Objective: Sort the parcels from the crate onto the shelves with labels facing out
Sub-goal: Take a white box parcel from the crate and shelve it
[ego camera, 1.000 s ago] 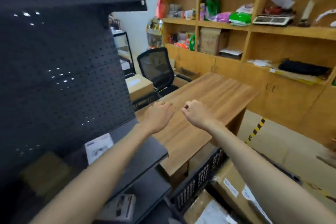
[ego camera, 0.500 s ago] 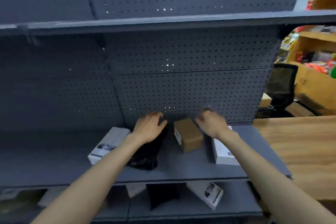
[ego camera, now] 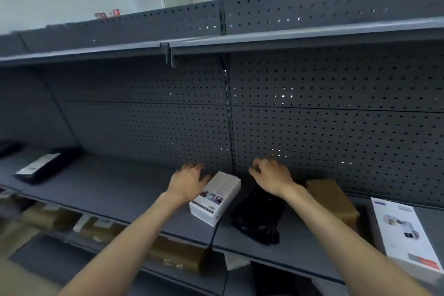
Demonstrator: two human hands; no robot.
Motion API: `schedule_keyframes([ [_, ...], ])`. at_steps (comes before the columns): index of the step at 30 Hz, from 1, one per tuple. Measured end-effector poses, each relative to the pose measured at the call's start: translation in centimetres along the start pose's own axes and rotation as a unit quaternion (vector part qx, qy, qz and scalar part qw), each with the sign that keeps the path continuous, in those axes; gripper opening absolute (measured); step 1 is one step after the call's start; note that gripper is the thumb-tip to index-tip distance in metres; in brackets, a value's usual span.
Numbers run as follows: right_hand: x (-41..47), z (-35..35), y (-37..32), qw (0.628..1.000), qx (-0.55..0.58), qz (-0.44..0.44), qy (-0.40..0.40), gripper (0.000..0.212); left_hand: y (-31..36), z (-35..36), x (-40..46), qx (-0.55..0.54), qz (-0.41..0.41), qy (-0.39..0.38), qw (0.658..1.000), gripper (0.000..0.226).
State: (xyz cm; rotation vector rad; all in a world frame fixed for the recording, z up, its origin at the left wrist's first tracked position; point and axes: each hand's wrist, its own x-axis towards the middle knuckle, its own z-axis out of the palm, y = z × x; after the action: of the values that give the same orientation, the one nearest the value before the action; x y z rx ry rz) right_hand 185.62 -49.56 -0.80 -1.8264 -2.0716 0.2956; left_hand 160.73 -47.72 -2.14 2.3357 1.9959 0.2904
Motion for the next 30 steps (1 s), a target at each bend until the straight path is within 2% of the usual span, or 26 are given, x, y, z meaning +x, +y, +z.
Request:
schedule_keyframes([
  [9,2.3,7.1,-2.7,0.997,0.006,0.028,-0.067,0.03,-4.9,3.6,2.4,-0.035,-0.03,-0.043,0.998,0.042],
  [13,3.4,9.9,-4.5,0.993,0.038,0.083,-0.081,0.039,-6.7,5.9,3.5,-0.071,-0.002,-0.087,0.994,0.048],
  [17,3.6,13.0,-6.4,0.979,0.084,0.158,-0.102,0.032,-8.4,7.9,4.0,-0.101,0.06,-0.12,0.986,0.048],
  [24,3.2,16.1,-8.6,0.949,0.159,0.27,-0.036,0.034,-11.0,11.0,4.8,-0.11,0.162,-0.183,0.963,0.049],
  [27,2.5,17.2,-9.2,0.923,0.208,0.323,-0.021,0.032,-11.2,11.2,4.5,-0.096,0.187,-0.181,0.961,0.051],
  [30,2.4,17.8,-9.8,0.917,0.22,0.334,0.004,0.03,-11.3,11.2,4.6,-0.082,0.201,-0.173,0.961,0.052],
])
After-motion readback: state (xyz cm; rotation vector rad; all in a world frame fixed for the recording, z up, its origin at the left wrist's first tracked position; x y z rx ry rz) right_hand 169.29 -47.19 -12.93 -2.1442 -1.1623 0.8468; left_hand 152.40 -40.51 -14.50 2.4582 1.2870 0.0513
